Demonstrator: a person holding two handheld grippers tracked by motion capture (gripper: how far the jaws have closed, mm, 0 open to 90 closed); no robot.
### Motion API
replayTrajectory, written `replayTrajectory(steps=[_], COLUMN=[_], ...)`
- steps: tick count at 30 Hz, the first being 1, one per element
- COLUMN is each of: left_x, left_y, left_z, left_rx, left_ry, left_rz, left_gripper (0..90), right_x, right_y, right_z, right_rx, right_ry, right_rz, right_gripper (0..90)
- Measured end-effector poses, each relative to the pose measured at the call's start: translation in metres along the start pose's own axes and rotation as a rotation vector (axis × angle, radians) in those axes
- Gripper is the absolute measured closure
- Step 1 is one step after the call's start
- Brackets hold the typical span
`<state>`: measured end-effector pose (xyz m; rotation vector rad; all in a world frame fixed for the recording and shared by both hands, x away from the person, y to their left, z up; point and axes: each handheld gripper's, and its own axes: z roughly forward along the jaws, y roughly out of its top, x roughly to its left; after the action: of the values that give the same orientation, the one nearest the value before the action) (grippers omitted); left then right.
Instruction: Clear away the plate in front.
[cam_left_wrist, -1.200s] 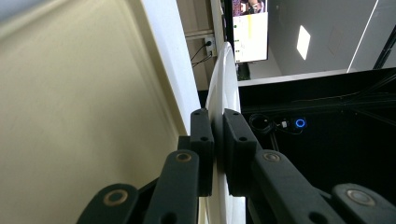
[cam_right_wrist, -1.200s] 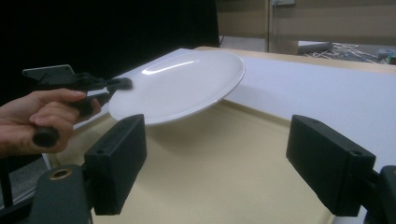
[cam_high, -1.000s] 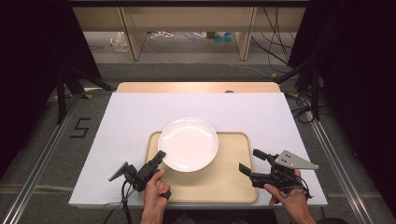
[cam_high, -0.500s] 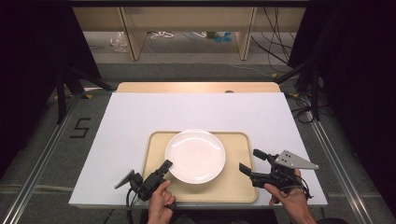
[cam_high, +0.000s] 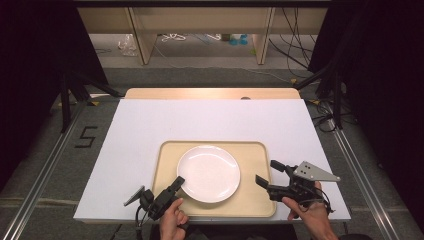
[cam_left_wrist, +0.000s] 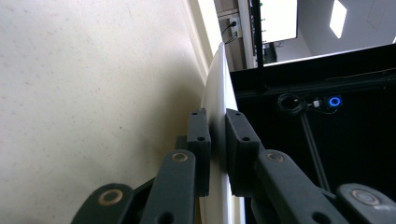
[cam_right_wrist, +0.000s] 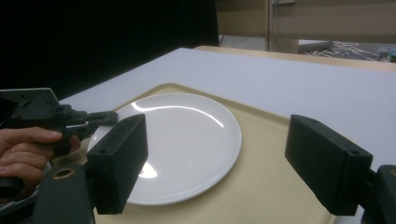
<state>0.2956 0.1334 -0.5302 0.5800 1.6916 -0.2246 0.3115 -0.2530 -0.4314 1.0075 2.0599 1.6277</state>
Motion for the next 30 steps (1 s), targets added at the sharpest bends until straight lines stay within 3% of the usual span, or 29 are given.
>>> replayTrajectory(steps=[7,10,11,12,15,16,17,18,19,21,24,25,27,30], left_x=[-0.001,-0.004,-0.005,-0.009,-0.012,-0.013,-0.015,-0.015,-0.018,-0.024,-0.029,-0.033,-0.035,-0.039], left_y=[-0.004,-0.004,-0.004,-0.004,-0.002,-0.002,0.0,0.0,0.003,0.006,0.012,0.014,0.014,0.015], left_z=[0.005,0.004,0.005,0.006,0.008,0.008,0.006,0.006,0.003,0.001,0.002,0.003,0.003,0.004], left_rx=[0.014,0.016,0.022,0.031,0.057,0.049,0.04,0.04,0.023,-0.003,0.011,0.015,0.013,0.027], left_ry=[0.031,0.06,0.056,0.096,0.117,0.125,0.137,0.137,0.15,0.173,0.16,0.148,0.131,0.103], left_rz=[0.046,0.096,0.114,0.168,0.201,0.216,0.261,0.261,0.299,0.351,0.374,0.406,0.392,0.409], left_gripper=[82.8,81.0,75.8,72.8,62.1,55.3,54.8,52.6,52.6,43.4,39.6,38.5,37.1,35.5], right_x=[-0.001,-0.001,-0.001,0.0,0.0,0.0,0.0,0.0,0.0,0.0,0.0,0.0,0.0,0.0], right_y=[-0.001,0.0,0.0,0.0,-0.001,-0.001,-0.001,-0.001,-0.001,-0.001,-0.001,-0.001,-0.001,-0.001], right_z=[0.001,0.0,0.0,0.0,0.001,0.001,0.002,0.002,0.002,0.002,0.001,0.001,0.001,0.002], right_rx=[-0.016,0.0,0.002,0.007,-0.009,-0.009,-0.01,-0.01,-0.01,-0.009,0.011,0.006,0.001,-0.008], right_ry=[0.011,0.005,0.008,0.016,0.016,0.013,0.012,0.012,0.01,0.011,0.003,0.015,0.013,0.012], right_rz=[0.003,0.012,0.013,0.02,0.014,0.013,0.011,0.011,0.01,0.011,0.005,0.009,0.01,0.01], right_gripper=[22.1,22.2,22.2,22.2,22.3,22.3,22.3,22.3,22.3,22.4,22.4,22.5,22.4,22.5])
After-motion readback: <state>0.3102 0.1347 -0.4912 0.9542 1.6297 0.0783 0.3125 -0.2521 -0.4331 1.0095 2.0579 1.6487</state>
